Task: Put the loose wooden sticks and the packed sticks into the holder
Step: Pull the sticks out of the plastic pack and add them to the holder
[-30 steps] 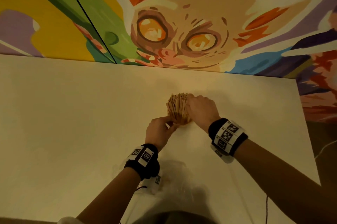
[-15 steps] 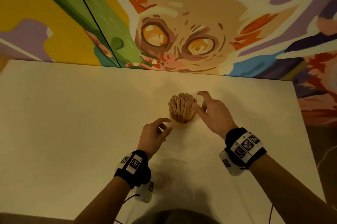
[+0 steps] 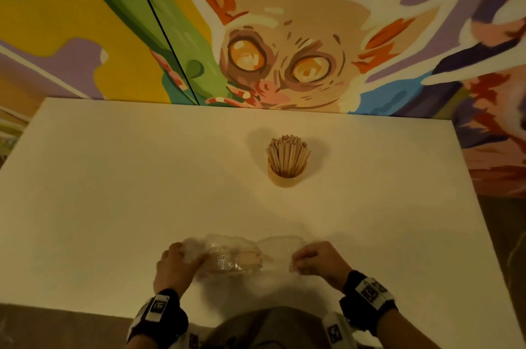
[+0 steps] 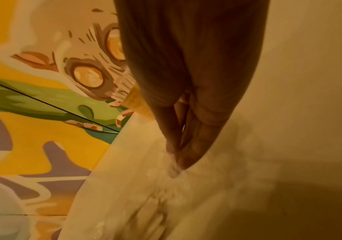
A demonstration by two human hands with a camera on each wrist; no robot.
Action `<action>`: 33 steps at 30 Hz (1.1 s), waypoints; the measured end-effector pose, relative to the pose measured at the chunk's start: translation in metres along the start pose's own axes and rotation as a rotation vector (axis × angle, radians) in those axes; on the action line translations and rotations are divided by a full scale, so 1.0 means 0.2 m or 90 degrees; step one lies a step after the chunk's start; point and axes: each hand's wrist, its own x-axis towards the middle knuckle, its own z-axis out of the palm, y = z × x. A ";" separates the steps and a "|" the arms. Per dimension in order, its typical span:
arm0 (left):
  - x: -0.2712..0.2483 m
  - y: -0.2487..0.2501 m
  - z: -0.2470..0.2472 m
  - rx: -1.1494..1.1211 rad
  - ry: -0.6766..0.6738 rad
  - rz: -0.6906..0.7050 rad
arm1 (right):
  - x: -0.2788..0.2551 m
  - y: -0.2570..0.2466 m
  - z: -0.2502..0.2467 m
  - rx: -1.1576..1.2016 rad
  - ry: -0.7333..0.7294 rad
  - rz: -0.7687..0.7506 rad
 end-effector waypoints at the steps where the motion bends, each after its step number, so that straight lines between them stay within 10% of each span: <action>1: -0.01 0.01 0.01 -0.011 -0.021 -0.004 | 0.01 0.01 0.03 0.044 0.002 0.010; 7: -0.01 0.08 0.08 -0.047 -0.093 -0.011 | 0.02 -0.02 0.03 0.296 0.010 0.072; 14: -0.05 0.20 0.07 -0.286 -0.124 0.111 | -0.03 -0.08 0.01 0.203 -0.006 0.104; 20: -0.13 0.37 0.02 -0.569 -0.229 0.083 | -0.11 -0.26 -0.01 0.242 -0.016 -0.049; 33: -0.18 0.51 0.03 -0.678 -0.249 0.145 | -0.24 -0.38 -0.01 0.143 -0.054 -0.260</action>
